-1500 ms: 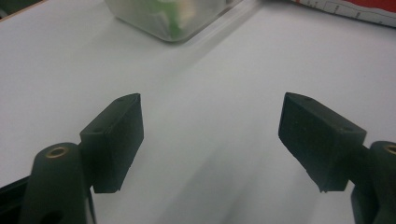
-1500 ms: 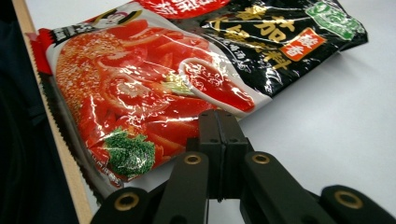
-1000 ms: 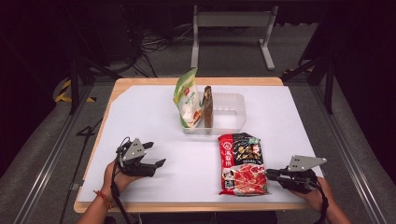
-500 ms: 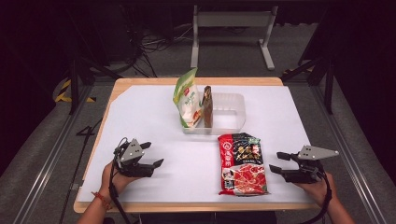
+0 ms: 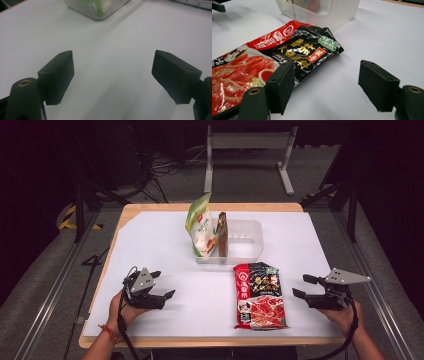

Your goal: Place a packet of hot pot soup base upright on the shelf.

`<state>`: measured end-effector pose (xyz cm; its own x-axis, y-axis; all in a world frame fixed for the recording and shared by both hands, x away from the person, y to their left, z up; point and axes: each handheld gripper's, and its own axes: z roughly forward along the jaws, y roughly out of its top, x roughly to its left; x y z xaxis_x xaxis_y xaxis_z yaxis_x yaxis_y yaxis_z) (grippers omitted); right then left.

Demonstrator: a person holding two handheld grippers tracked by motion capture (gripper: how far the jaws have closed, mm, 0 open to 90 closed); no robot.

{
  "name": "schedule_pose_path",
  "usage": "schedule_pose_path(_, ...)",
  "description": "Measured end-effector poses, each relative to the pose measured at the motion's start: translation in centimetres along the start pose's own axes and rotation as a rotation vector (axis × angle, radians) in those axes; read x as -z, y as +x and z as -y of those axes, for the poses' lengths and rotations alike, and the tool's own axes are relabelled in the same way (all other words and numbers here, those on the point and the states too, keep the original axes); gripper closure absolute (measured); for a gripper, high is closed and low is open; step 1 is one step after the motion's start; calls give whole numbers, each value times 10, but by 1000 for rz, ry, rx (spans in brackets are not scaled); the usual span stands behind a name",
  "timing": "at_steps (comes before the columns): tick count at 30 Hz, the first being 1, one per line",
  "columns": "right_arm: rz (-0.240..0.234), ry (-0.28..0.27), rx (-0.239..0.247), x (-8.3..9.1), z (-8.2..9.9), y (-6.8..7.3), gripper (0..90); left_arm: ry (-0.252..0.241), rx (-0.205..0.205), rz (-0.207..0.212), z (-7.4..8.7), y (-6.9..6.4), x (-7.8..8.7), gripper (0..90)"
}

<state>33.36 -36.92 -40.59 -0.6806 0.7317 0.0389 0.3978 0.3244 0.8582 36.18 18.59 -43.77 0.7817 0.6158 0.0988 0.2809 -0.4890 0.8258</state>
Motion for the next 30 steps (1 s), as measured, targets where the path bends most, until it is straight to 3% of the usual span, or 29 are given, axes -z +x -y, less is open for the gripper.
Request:
schedule_pose_path(6,-26,32,0,-13,-11,-2,312,7,-6,3,1,-1,-1,190)
schedule_pose_path(13,-83,106,-18,-50,-24,-10,271,7,-11,9,0,-2,-1,191)
schedule_pose_path(21,-116,105,-74,-76,-34,-18,245,3,-9,11,0,-3,-1,191)
schedule_pose_path(24,-120,131,-92,-89,-37,-21,224,5,-11,13,0,-3,-2,191)
schedule_pose_path(30,-133,132,-122,-101,-40,-26,219,4,-18,15,-1,-3,-1,191)
